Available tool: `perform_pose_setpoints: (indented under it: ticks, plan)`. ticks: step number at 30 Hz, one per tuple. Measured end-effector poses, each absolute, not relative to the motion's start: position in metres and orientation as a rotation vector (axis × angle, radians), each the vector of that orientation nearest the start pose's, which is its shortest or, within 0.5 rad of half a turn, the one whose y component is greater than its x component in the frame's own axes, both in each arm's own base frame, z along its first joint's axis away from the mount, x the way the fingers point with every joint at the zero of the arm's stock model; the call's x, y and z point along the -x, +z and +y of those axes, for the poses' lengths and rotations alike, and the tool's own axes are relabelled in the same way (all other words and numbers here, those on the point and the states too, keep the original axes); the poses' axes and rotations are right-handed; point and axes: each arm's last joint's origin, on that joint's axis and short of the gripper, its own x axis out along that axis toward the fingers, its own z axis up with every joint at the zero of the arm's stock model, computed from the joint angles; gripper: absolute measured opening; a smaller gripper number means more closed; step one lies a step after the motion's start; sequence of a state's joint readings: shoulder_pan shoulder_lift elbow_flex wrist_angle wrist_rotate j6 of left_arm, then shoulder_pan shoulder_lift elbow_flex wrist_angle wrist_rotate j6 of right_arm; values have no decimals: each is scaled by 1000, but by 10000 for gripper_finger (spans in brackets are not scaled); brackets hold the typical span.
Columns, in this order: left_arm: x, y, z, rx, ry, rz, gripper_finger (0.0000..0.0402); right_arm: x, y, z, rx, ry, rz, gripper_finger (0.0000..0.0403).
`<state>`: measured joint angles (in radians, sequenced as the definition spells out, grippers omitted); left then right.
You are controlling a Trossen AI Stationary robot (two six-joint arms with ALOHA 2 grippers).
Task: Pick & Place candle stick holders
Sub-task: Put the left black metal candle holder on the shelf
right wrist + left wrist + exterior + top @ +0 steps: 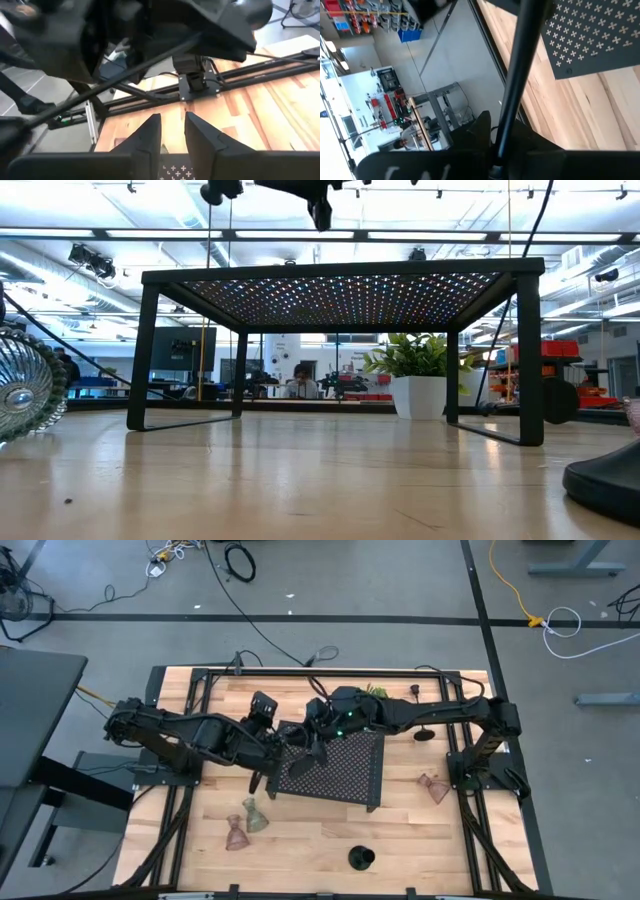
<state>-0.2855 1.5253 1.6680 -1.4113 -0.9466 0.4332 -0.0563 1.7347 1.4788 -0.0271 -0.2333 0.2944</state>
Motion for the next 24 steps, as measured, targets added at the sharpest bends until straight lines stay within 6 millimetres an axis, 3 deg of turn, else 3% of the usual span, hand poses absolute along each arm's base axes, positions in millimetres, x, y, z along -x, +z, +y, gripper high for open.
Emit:
perform_pose_setpoints:
  ticks: [8, 13, 19, 24]
  plan:
    - [-260, 379, -51, -1061, 345, 1212, 25, -397, 347, -30, -345, 147, 268, 102]
    - [-261, 378, -49, -990, 318, 1217, 26, -396, 351, -22, -340, 188, 259, 107]
    - [-262, 379, -38, -987, 389, 1231, 89, -396, 349, -5, -341, 279, 291, 107]
    - [-263, 378, -34, -970, 388, 1238, 112, -392, 338, 6, -323, 294, 417, 107]
